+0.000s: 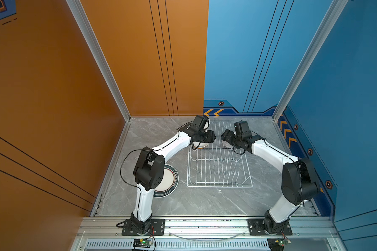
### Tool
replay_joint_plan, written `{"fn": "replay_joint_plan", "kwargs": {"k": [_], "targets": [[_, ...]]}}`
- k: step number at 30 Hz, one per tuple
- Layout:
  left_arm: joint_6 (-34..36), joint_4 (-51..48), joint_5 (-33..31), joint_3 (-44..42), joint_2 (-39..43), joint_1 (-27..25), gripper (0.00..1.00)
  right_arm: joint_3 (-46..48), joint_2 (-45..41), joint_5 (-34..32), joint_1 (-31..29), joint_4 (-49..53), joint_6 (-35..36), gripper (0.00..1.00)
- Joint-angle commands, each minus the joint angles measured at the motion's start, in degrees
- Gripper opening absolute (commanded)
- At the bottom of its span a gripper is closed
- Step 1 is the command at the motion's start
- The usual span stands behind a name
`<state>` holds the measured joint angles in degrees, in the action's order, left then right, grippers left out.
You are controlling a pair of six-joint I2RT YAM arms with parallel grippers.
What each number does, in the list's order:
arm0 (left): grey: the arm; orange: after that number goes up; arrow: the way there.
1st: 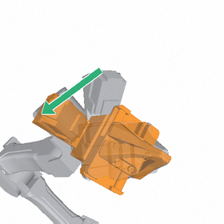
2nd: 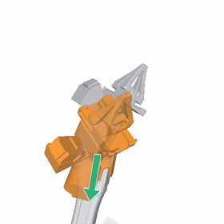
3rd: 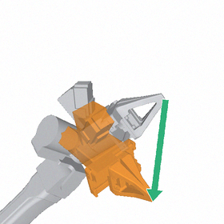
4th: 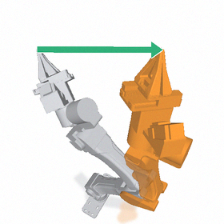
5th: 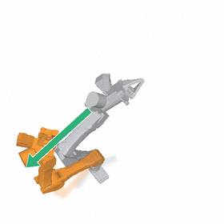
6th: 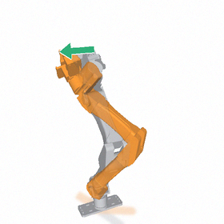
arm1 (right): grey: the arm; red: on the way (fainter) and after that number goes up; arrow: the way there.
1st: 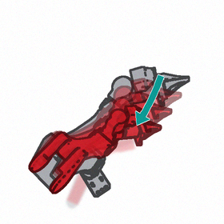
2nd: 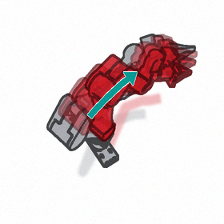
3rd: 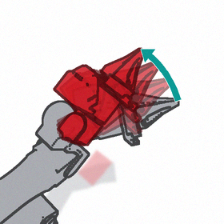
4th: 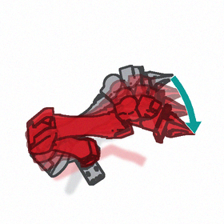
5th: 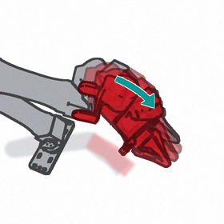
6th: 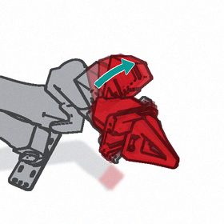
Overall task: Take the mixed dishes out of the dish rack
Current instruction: 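Lift the orange bowl out of the rack with the left gripper while right opens, then carry the orange bowl toward the far table corner with left while right withdraws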
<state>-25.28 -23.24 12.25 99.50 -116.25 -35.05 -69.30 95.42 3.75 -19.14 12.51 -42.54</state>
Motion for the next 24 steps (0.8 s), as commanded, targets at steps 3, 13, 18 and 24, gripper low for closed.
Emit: {"fn": "replay_joint_plan", "kwargs": {"k": [3, 13, 18, 24], "targets": [[6.0, -12.9, -5.6, 4.2, -2.9, -1.8, 0.55, 4.2, -6.2, -3.0, 0.7, 2.4, 1.3, 0.83], [10.5, -21.8, -18.5, 12.8, -10.7, -4.7, 0.55, 14.1, -27.3, -7.4, 1.3, 4.8, 1.7, 0.89], [11.2, -24.6, -21.9, 16.8, -15.1, -4.5, 0.51, 18.6, -38.5, -9.7, 1.3, 8.8, 1.9, 0.9], [11.6, -25.7, -22.6, 20.6, -18.4, -3.9, 0.4, 21.6, -48.5, -13.3, 1.2, 14.9, 1.8, 0.91]]}}
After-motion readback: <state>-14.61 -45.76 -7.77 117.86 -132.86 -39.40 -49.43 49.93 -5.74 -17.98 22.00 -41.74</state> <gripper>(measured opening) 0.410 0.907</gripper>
